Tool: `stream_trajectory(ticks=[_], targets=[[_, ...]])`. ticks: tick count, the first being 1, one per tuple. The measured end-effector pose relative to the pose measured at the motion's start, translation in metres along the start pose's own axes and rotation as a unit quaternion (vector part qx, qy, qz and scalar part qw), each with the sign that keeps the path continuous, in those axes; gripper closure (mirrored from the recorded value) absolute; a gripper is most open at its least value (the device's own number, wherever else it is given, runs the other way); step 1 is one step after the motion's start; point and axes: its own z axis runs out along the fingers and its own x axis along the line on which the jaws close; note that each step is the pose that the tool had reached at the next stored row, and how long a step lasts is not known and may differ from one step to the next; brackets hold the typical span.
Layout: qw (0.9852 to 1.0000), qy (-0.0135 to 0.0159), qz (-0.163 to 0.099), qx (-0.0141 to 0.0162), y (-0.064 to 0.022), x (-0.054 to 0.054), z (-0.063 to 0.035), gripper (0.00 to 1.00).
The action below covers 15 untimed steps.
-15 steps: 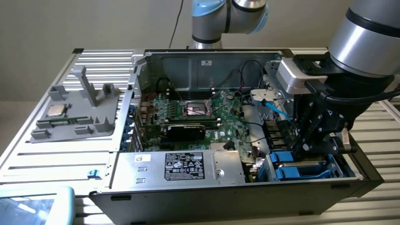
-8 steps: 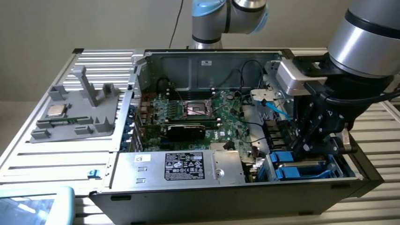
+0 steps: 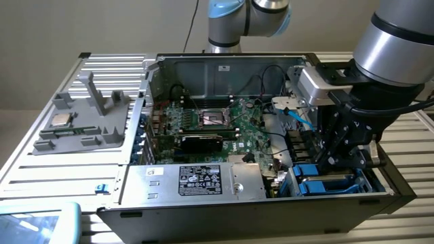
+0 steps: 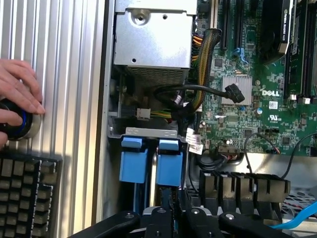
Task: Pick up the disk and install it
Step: 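Insert the first disk wire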
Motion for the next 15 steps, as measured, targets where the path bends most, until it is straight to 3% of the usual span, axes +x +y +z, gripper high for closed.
stream_trajectory(ticks=[15], targets=[[1.0,0.0006,-0.001,0.0012,0.0001,-0.0011,0.0037,0.84]])
